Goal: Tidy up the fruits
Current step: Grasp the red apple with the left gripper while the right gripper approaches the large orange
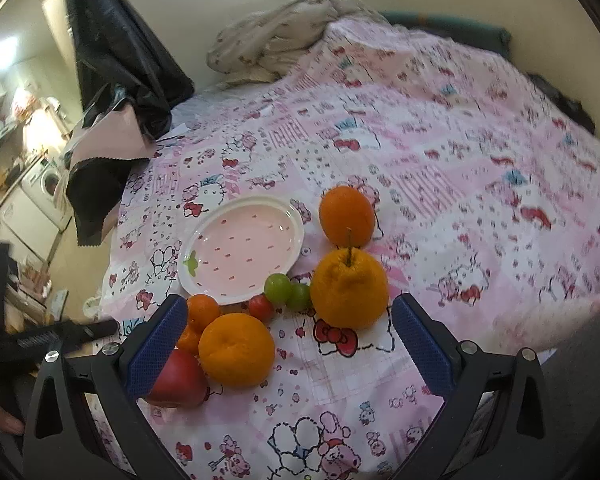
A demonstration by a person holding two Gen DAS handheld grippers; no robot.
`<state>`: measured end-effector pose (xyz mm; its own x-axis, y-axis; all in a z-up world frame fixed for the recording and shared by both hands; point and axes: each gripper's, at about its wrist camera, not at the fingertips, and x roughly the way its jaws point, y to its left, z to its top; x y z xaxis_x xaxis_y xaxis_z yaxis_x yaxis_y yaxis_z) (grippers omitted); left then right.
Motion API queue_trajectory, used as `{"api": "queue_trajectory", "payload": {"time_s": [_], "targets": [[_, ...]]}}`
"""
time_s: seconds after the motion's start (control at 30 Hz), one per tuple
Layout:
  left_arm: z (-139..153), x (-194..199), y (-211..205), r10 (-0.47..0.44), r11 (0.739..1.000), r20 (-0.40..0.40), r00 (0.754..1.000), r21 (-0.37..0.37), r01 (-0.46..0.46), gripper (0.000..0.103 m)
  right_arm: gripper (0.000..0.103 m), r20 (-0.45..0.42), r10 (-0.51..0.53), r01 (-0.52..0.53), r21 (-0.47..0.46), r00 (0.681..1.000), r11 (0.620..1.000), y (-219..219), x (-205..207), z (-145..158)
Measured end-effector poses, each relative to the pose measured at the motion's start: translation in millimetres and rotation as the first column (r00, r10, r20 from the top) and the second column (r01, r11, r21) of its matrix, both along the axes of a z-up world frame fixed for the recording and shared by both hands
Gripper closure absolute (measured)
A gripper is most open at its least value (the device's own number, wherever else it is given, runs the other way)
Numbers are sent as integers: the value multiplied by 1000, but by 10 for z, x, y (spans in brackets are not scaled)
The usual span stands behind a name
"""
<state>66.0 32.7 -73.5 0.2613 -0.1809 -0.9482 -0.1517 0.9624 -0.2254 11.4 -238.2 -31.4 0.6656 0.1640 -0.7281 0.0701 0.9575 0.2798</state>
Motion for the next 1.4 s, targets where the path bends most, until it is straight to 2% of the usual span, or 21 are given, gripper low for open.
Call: {"api": "queue_trajectory", "payload": {"time_s": [0.07, 0.23, 0.6, 0.63, 0.7, 0.87, 1.07, 1.13, 1.3, 1.4], "targets": [[-182, 13, -89, -26, 1000, -74, 997, -11, 25, 1, 0, -17, -10, 11, 24, 1000, 1000, -44, 13, -29], [-476, 18, -246, -29, 1000, -171, 985, -8, 28, 2, 0, -28, -20, 22, 55, 999, 998, -91, 20, -42], [-766, 16, -369, -34, 999, -244, 969, -19, 30, 8, 0, -61, -4, 10, 88, 998, 996, -77, 67, -101], [-771, 23, -333, -28, 999, -244, 969, -29, 22, 9, 0, -63, 0, 5, 90, 998, 996, -70, 70, -104], [-763, 9, -336, -39, 997, -228, 973, -67, 25, 22, 0, -66, 8, -2, 88, 998, 996, -56, 72, -117], [-698, -41, -477, -88, 996, -216, 973, -19, 86, 23, 0, -90, 12, -3, 94, 996, 996, -62, 91, -160], [-421, -198, -362, -94, 995, -185, 978, -39, 88, 23, 0, -148, 67, -49, 123, 987, 991, -2, 126, -258], [-285, -209, -302, -92, 996, -165, 982, -32, 88, 23, 0, -197, 116, -89, 139, 973, 986, 72, 177, -339], [-105, -105, -113, -64, 998, -126, 990, -7, 63, 23, 0, -378, 285, -213, 220, 881, 952, 408, 392, -697], [-63, -75, 7, -21, 999, -86, 996, 24, 23, 23, 0, -424, 311, -247, 200, 851, 948, 614, 516, -851]]}}
